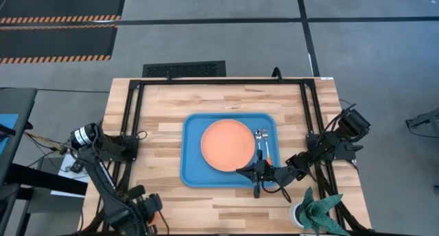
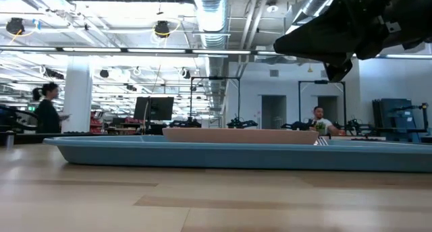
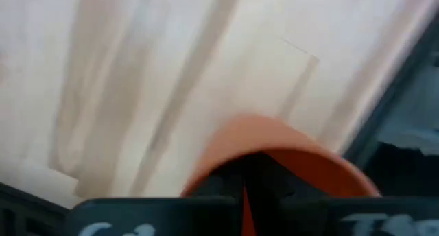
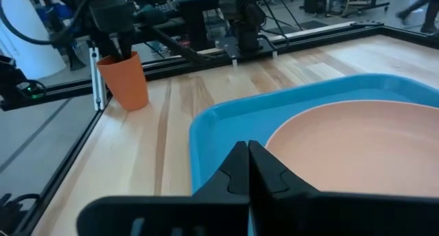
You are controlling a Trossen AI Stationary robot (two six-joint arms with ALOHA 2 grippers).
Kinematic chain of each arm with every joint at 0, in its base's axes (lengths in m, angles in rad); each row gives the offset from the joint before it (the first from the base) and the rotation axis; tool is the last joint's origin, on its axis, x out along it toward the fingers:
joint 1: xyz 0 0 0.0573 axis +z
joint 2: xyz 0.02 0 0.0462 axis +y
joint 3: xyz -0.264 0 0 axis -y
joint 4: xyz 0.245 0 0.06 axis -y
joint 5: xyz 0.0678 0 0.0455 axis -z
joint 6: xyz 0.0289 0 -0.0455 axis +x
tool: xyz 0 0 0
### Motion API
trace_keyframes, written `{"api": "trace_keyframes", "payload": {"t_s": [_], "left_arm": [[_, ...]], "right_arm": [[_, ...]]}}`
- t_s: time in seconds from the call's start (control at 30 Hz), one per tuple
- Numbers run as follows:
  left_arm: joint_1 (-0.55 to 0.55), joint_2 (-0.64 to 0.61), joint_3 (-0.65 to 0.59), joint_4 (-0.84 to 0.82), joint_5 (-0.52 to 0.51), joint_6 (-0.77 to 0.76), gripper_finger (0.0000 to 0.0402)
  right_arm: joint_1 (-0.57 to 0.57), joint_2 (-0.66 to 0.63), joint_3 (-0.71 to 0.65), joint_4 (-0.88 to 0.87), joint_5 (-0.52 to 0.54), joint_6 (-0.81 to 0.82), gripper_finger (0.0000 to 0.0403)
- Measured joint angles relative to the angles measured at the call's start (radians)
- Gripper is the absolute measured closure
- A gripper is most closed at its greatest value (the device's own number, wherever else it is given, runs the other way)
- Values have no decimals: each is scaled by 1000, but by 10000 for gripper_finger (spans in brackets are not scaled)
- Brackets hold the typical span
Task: Pick and place plate/cup/fork/spoon on tray
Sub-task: Put the orange cup on the blue serving tray to the top left of the light orange plate
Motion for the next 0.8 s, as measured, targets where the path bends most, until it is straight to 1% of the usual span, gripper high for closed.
{"api": "trace_keyframes", "payload": {"t_s": [0.17, 0.33, 0.43, 0.57, 0.67, 0.8], "left_arm": [[36, 0, -47, -26, -48, 9, 401], [80, 0, -65, -68, -106, 50, 401], [95, 0, -65, -66, -129, 83, 401], [114, -3, -65, -117, -170, 90, 401], [132, -10, -65, -154, -178, 96, 401], [154, -39, -65, -184, -215, 119, 401]], "right_arm": [[-1, 0, 0, -2, 0, 0, 396], [0, 0, 0, -2, 0, -2, 396], [0, 0, 0, -1, 0, -2, 396], [0, 0, 0, -2, -1, -2, 396], [0, 0, 0, -2, -1, -2, 396], [0, 0, 0, -2, -1, -2, 396]]}}
